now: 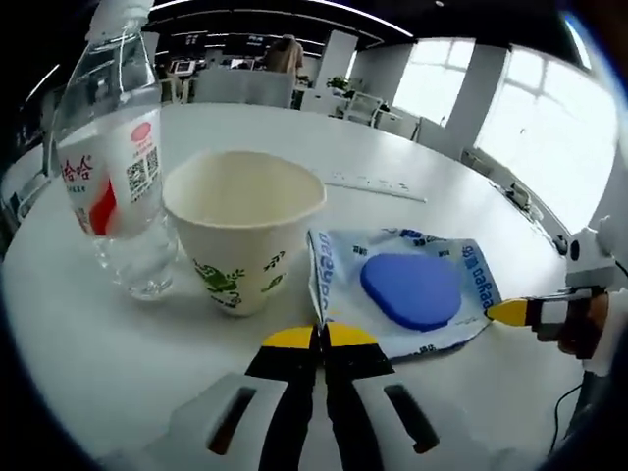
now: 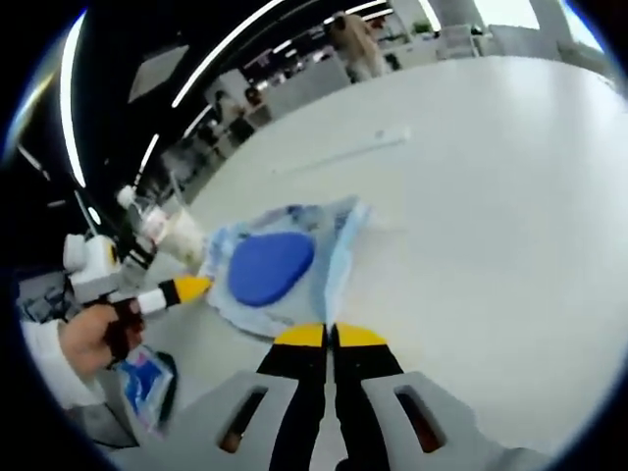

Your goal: Arrange the tabletop items into an orderly group along one side of the table until the central work area is clear of visible clutter.

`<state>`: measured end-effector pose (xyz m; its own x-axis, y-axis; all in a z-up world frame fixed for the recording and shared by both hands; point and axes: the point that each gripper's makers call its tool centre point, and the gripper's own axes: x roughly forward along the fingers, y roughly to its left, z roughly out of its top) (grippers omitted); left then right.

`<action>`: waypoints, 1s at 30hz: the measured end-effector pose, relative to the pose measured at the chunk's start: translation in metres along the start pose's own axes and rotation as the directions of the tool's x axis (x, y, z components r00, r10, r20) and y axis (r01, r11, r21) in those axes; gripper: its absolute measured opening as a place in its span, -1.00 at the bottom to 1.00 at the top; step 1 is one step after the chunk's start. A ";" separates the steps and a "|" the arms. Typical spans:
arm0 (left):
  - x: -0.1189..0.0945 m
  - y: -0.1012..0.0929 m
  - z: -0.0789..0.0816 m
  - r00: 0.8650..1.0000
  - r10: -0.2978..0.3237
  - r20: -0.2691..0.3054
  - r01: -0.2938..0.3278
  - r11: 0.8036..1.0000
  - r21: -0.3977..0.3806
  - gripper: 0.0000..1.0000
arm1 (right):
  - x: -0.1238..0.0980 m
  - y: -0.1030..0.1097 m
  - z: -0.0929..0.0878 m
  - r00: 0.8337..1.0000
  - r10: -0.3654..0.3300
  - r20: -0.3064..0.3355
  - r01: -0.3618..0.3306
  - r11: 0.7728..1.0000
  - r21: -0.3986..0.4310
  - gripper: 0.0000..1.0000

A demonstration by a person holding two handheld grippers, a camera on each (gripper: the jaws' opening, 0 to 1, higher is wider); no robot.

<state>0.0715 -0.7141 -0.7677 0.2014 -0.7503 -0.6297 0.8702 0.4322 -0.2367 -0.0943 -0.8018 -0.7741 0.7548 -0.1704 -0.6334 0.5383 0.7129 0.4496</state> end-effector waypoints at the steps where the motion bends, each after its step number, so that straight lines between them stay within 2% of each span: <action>1: 0.000 0.001 0.000 1.000 -0.001 0.003 0.001 1.000 -0.022 -1.00 | 0.000 -0.001 0.000 1.000 0.001 -0.002 -0.001 1.000 0.002 -1.00; 2: 0.000 0.002 0.000 1.000 -0.006 0.011 0.007 0.998 -0.057 -1.00 | 0.000 -0.002 0.000 1.000 0.004 -0.005 -0.004 1.000 0.016 -1.00; 5: -0.001 0.002 0.000 1.000 -0.013 0.020 0.015 0.996 -0.087 -1.00 | 0.000 -0.001 0.000 1.000 0.008 -0.001 -0.008 1.000 0.028 -1.00; 9: 0.000 0.000 -0.001 1.000 -0.013 0.020 0.014 0.999 -0.051 -1.00 | 0.000 -0.002 0.001 1.000 0.011 0.005 -0.012 0.999 0.038 -1.00; 16: 0.001 0.003 -0.002 1.000 -0.010 0.030 0.013 0.996 -0.084 -1.00 | 0.001 -0.002 0.001 1.000 0.017 0.010 -0.018 0.999 0.049 -1.00; 26: -0.003 -0.004 -0.004 0.999 -0.003 0.037 0.006 0.996 -0.087 -1.00 | 0.000 -0.002 0.001 1.000 0.022 0.004 -0.022 0.999 0.032 -1.00; 30: -0.005 -0.007 -0.003 0.999 0.009 0.035 -0.006 0.998 -0.065 -1.00 | -0.004 -0.006 0.006 1.000 0.027 0.012 -0.027 0.998 0.054 -0.89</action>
<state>0.0632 -0.7116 -0.7658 0.2248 -0.7636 -0.6052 0.8379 0.4685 -0.2800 -0.0980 -0.8092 -0.7706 0.7734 -0.1598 -0.6134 0.5371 0.6792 0.5002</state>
